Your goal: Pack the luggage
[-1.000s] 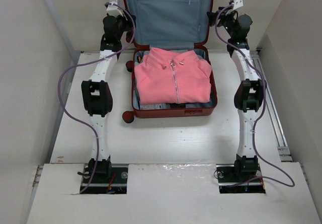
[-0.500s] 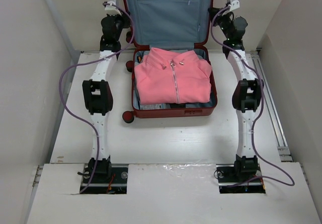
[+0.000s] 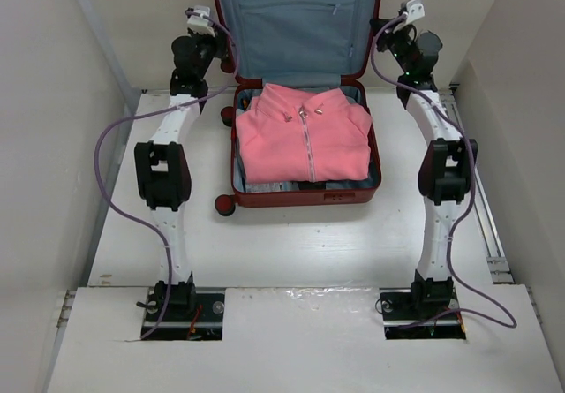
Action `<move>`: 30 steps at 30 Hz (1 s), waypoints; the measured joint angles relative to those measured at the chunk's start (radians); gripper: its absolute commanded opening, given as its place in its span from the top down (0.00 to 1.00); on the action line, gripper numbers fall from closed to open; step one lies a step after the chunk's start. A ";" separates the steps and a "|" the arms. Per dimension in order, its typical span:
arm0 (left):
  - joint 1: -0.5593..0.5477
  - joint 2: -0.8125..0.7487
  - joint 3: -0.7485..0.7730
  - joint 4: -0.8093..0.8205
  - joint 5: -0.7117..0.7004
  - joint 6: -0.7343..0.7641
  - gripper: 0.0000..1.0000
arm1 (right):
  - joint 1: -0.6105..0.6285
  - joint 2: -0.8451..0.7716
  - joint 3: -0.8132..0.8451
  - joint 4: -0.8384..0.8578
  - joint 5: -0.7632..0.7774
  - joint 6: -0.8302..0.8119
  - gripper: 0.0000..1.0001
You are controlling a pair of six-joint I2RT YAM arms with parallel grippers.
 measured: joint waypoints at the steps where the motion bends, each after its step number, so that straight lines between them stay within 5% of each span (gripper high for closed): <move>1: 0.000 -0.033 -0.038 -0.001 0.010 0.017 1.00 | -0.002 -0.033 -0.042 0.008 -0.006 -0.007 1.00; 5: 0.000 -0.157 -0.193 -0.013 0.040 0.073 1.00 | -0.009 -0.159 -0.203 0.026 -0.043 -0.032 1.00; 6: 0.000 -0.187 -0.233 -0.018 0.044 0.083 1.00 | -0.011 -0.186 -0.240 0.032 -0.055 -0.037 0.90; 7: 0.000 -0.216 -0.269 -0.030 0.047 0.093 1.00 | -0.013 -0.211 -0.274 0.035 -0.066 -0.041 0.63; 8: 0.000 -0.240 -0.293 -0.045 0.051 0.104 1.00 | -0.015 -0.234 -0.306 0.032 -0.084 -0.037 0.56; 9: 0.000 -0.270 -0.322 -0.063 0.057 0.118 0.93 | -0.019 -0.260 -0.343 0.029 -0.112 -0.033 0.46; 10: 0.000 -0.303 -0.354 -0.092 0.071 0.135 0.67 | -0.025 -0.292 -0.384 0.018 -0.134 -0.029 0.33; 12: -0.005 -0.381 -0.412 -0.182 0.131 0.168 0.40 | -0.038 -0.364 -0.459 -0.047 -0.172 -0.017 0.09; 13: -0.011 -0.430 -0.436 -0.267 0.164 0.217 0.35 | -0.049 -0.402 -0.488 -0.093 -0.184 -0.014 0.02; 17: -0.030 -0.646 -0.418 -0.793 0.331 0.527 0.32 | -0.147 -0.592 -0.495 -0.620 -0.107 -0.008 0.00; 22: 0.006 -0.967 -0.246 -1.369 0.499 0.755 0.27 | -0.221 -0.911 -0.448 -1.305 0.225 -0.039 0.00; 25: 0.019 -1.165 -0.196 -1.378 0.560 0.606 0.23 | -0.189 -1.176 -0.396 -1.480 0.398 -0.032 0.00; 30: 0.013 -1.367 -0.198 -1.209 0.517 0.334 0.17 | -0.174 -1.440 -0.219 -1.455 0.461 -0.061 0.00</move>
